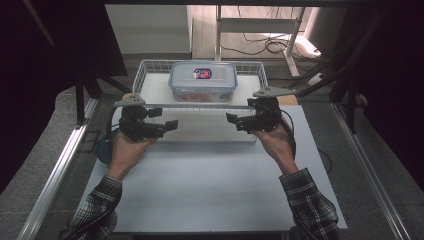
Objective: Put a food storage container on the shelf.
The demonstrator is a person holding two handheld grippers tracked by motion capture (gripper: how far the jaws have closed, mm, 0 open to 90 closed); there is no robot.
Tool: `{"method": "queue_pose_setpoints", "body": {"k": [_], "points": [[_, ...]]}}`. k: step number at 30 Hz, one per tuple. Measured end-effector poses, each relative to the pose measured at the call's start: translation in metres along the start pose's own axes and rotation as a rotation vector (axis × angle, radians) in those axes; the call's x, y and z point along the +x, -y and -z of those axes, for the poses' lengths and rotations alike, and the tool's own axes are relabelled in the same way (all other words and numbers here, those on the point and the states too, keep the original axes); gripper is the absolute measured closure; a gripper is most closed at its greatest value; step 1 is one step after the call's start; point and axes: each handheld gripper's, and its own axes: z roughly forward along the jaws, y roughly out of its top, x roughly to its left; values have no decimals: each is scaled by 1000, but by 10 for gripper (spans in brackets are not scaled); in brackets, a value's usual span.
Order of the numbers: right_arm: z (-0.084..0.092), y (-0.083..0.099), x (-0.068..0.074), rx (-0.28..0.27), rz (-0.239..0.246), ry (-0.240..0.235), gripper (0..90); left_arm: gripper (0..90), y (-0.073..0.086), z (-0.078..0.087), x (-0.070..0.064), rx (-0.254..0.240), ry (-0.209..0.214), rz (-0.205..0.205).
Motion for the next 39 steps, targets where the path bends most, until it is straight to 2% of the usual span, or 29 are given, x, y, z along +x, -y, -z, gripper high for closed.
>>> {"method": "queue_pose_setpoints", "body": {"k": [6,12,17,18,23,27,35,39], "points": [[-1,19,1,22,17,-8,41,129,21,-4,-6,9,4,-2],[1,38,5,19,14,-32,25,120,43,-3,-10,13,6,2],[6,51,11,25,25,-35,25,116,61,3,-16,2,1,-5],[7,54,12,30,27,-38,25,111,64,4,-17,8,-8,-16],[12,70,18,35,30,-45,26,102,82,11,-22,10,-12,-15],[15,83,23,56,54,-46,23,88,95,14,-28,24,-13,-30],[24,103,29,62,27,-41,2,52,115,22,-32,18,-11,-26],[26,115,35,69,39,-46,3,36,127,23,-38,25,-40,-37]]}}
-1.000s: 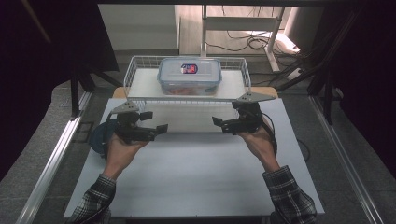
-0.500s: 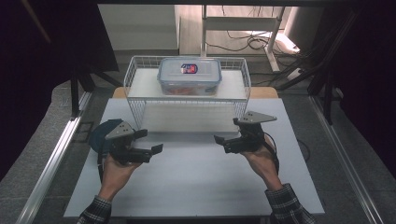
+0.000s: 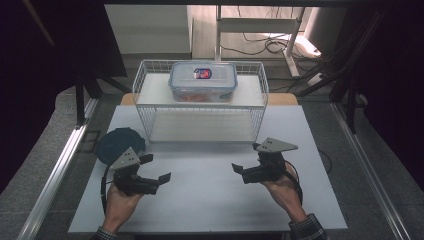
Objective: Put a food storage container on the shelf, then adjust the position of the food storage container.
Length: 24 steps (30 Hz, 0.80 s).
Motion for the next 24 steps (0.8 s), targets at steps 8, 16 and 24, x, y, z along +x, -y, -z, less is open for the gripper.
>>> {"method": "queue_pose_setpoints", "body": {"k": [8,16,24], "points": [[4,28,10,-2,37,12,3,36,34,-1,-6,39,-51,-11],[1,54,13,55,51,28,3,30,44,-10,-8,86,-37,-48],[0,56,11,53,40,29,3,32,43,-7,-5,79,-56,-40]]}}
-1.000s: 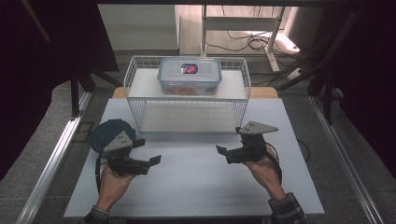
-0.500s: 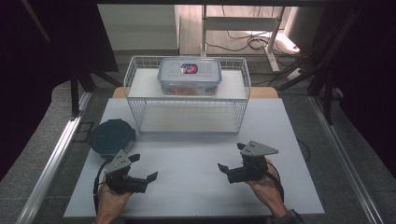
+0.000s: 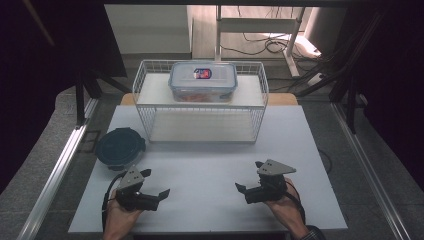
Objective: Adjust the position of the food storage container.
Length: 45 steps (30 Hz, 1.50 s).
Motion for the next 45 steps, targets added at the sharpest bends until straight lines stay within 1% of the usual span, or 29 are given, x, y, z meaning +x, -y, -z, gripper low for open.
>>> {"method": "queue_pose_setpoints", "body": {"k": [4,8,11,12,13,16,21,23,26,28,29,31,33,35,37,39,40,43,45], "points": [[-2,1,0,9,5,1,3,33,1,-1,1,13,7,2],[-3,2,0,18,16,6,3,34,0,-1,4,16,3,11],[-4,2,0,22,18,8,3,35,-2,0,8,15,16,31],[-4,2,0,24,17,9,3,35,-3,1,11,17,26,47],[-4,2,0,27,19,11,3,35,-4,1,13,18,26,53],[-5,2,-1,32,19,9,4,37,-10,2,20,25,15,57],[-6,3,-1,42,21,13,4,41,-22,7,31,18,-3,54],[-7,3,-2,47,23,13,5,47,-27,6,38,33,-24,44],[-8,4,-1,61,28,11,5,57,-33,5,50,42,-51,44],[-9,4,-1,68,36,12,6,66,-36,4,58,45,-62,48],[-9,4,-1,70,38,10,6,71,-38,4,63,46,-76,51],[-9,4,-1,74,41,9,6,97,-42,4,70,50,-88,55],[-10,5,-1,75,41,7,7,126,-45,4,79,45,-83,69],[-10,5,-1,84,49,2,8,140,-48,5,87,42,-99,76],[-11,6,0,100,63,-6,8,146,-49,6,96,42,-116,72],[-13,7,1,111,71,-14,8,153,-50,7,105,45,-134,76],[-13,7,1,114,77,-17,8,153,-50,7,111,44,-149,78],[-14,6,3,117,86,-17,8,161,-49,8,124,37,-168,95],[-14,6,2,117,84,-16,8,167,-49,8,133,36,-186,110]]}}
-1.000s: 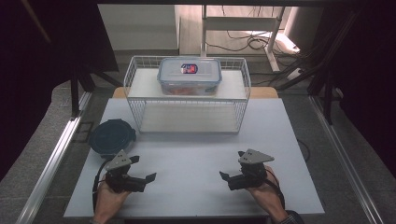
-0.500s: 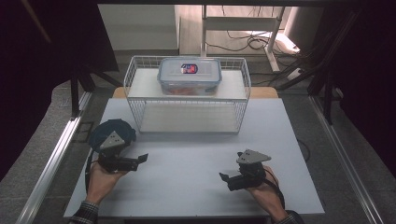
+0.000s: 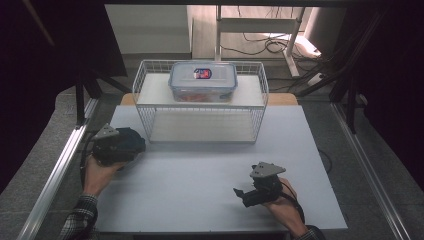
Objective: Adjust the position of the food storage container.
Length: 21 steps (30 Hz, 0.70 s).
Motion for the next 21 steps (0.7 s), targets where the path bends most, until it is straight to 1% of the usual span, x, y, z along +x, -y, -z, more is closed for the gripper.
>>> {"method": "queue_pose_setpoints", "body": {"k": [2,3,4,5,6,7,8,9,10,11,13,14,16,19,21], "points": [[0,0,-1,1,-2,1,8,176,0,-1,8,1,-25,9],[0,1,-1,5,-4,1,8,196,0,-2,12,4,-33,15],[0,1,-1,6,-4,1,8,235,0,-2,15,5,-45,23],[0,1,-1,7,-3,1,8,305,0,-1,18,5,-54,30],[0,1,-1,8,-2,0,8,398,-1,-1,22,7,-63,43],[-1,1,-1,7,-1,2,8,508,-1,-1,27,5,-64,63],[-1,1,-1,7,0,1,8,589,-1,0,33,0,-85,90],[-1,1,-1,7,1,1,8,663,-1,0,37,-4,-96,109],[-1,1,-1,6,1,1,9,719,-1,0,42,-7,-99,137],[-1,1,0,7,2,2,9,772,-1,0,48,-15,-115,154],[0,1,0,8,5,2,9,874,-1,0,58,-14,-137,178],[0,1,0,7,6,2,9,899,-2,0,62,-12,-147,189],[-1,0,0,7,6,1,9,900,-3,0,70,5,-168,195],[-1,1,0,11,8,2,10,900,-6,-3,81,35,-210,190],[-1,1,0,11,11,0,11,900,-7,-6,87,52,-230,193]]}}
